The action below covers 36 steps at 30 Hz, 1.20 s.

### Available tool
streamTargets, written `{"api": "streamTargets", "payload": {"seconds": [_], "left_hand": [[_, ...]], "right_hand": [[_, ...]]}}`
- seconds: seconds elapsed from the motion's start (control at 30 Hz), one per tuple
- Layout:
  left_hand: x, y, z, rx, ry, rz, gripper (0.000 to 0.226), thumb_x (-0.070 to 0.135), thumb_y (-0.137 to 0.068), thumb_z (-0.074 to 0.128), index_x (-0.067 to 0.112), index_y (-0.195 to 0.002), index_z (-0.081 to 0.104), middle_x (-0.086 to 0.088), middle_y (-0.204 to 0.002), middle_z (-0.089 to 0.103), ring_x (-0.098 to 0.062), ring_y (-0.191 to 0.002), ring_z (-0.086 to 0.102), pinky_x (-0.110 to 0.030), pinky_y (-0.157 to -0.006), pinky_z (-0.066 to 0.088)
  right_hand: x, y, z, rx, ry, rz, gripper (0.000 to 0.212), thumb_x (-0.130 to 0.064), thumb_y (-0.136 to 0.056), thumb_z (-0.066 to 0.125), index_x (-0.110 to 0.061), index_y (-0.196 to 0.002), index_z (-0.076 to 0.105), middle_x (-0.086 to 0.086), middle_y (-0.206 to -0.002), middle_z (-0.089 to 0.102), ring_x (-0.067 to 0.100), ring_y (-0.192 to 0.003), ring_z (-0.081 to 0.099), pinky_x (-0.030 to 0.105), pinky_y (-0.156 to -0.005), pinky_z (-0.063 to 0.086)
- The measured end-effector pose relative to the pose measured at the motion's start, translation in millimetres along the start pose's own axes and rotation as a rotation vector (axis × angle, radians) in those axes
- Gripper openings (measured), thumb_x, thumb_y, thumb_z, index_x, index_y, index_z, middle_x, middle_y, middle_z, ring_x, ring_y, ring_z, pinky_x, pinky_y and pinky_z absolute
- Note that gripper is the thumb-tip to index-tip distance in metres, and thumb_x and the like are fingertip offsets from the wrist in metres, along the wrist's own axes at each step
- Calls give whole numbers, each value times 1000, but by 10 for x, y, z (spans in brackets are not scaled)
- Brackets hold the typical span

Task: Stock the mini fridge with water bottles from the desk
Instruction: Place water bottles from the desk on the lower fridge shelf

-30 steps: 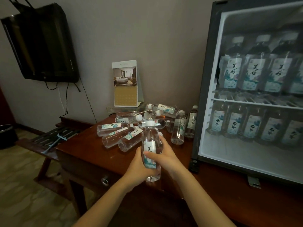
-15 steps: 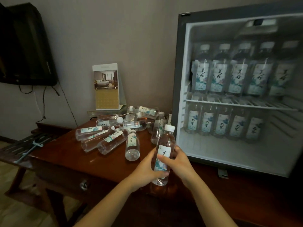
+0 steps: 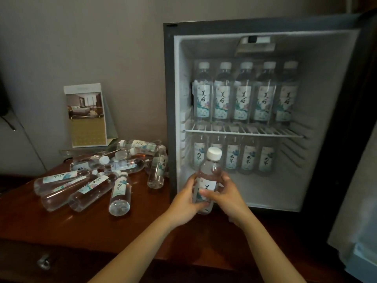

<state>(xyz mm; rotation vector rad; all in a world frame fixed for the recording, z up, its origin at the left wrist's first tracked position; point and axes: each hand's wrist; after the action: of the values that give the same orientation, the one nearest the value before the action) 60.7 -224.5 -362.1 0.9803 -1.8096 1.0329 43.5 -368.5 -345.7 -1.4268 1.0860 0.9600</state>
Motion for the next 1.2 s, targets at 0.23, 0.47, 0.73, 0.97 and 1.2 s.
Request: {"api": "streamTargets", "payload": {"seconds": [0.23,0.47,0.73,0.97,1.2], "left_hand": [[-68,-438,189,165,46,81,62,7,-84,65,44,-124,37,19,-121,53,8,-113,50,-12,-87,46],[-285,-679,239,356,-35,88,66,10,-87,62,38,-134,26,17,-133,43,14,-118,43,-7,-93,38],[-396,-858,310,511,-370,-67,65,10,-97,43,9,-148,4,-5,-157,12,-17,-142,21,-22,-109,26],[-421,-821,298,458,-430,-67,73,-2,-92,41,12,-148,-5,-1,-157,1,-16,-142,20,-17,-103,30],[-376,-900,177,345,-380,-129,82,-7,-88,42,17,-148,-9,-1,-158,6,-18,-141,23,-20,-101,32]], "right_hand": [[67,-402,-88,67,94,-51,59,-10,-78,72,-18,-130,46,-8,-124,57,11,-116,55,33,-97,49],[231,-788,-88,105,36,-41,40,-18,-82,70,-26,-116,51,-17,-113,56,15,-116,56,35,-93,51],[423,-1107,52,191,152,-21,49,-25,-82,70,-10,-125,52,-1,-118,58,8,-109,53,27,-85,49],[482,-1223,96,224,236,-33,60,-35,-81,71,-7,-130,50,3,-125,60,13,-112,55,23,-91,45],[460,-1273,146,230,252,-24,55,-33,-82,70,-8,-126,50,4,-124,58,7,-104,50,19,-85,37]]}}
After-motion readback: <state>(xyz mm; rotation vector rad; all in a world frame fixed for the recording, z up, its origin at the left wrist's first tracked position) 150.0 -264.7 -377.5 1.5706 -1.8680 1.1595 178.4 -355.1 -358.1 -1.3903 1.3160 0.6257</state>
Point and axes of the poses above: each hand's wrist, its own y-axis away from the middle knuckle, its own z-axis out of the palm, x = y × z
